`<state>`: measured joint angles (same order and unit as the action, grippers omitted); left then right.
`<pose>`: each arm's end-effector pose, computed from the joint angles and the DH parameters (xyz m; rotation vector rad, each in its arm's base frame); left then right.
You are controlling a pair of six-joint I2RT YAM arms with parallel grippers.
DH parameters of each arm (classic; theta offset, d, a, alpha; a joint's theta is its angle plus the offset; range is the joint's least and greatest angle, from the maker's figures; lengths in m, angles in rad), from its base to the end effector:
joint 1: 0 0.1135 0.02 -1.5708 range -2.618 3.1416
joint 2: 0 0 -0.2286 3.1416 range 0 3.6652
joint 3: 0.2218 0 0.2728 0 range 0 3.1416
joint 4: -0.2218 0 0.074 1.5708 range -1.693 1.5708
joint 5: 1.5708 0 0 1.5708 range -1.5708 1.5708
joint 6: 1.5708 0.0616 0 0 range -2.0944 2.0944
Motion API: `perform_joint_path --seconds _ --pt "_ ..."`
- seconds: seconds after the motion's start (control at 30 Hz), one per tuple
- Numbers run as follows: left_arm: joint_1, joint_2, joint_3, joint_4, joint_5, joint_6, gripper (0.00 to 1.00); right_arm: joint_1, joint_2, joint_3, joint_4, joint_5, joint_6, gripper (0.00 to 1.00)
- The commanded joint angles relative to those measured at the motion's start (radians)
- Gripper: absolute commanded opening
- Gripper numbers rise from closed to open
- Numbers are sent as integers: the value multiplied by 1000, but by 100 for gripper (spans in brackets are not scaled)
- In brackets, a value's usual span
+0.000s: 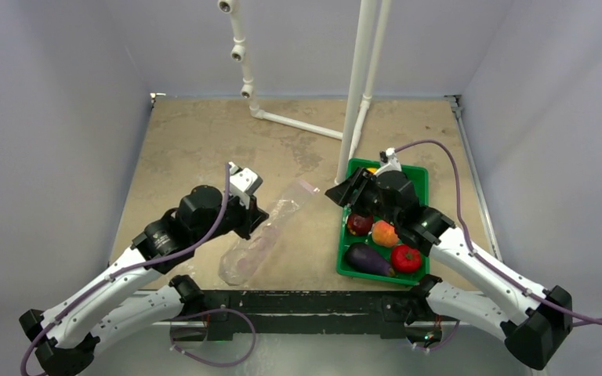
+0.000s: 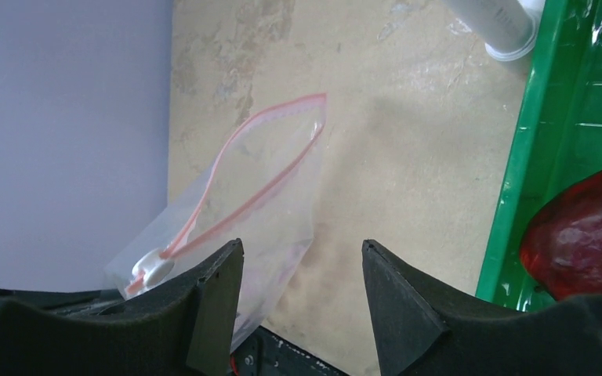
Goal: Place the food in the zip-top bag and seal the zipper
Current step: Open the zipper of the food storage bag at the center of the board.
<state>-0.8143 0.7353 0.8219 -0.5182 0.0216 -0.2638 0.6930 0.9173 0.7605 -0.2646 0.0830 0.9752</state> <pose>0.1593 -0.1708 0.2929 0.5776 1.9925 -0.7012 0.2162 0.1729 0.2573 0.3564 2.1015 0.9627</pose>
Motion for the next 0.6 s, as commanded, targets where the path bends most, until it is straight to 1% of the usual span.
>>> perform_joint_path --seconds 0.0,0.2,0.33,0.57 --pt "-5 -33 -8 52 69 30 0 0 31 -12 104 -54 47 59" --pt "-9 -58 -16 64 111 38 0 -21 104 3 151 -81 49 59" --pt "-12 -58 -17 67 124 41 0 -71 138 16 161 -146 22 58" --pt "-16 -61 -20 71 141 45 0 -167 138 11 205 -262 -43 57"
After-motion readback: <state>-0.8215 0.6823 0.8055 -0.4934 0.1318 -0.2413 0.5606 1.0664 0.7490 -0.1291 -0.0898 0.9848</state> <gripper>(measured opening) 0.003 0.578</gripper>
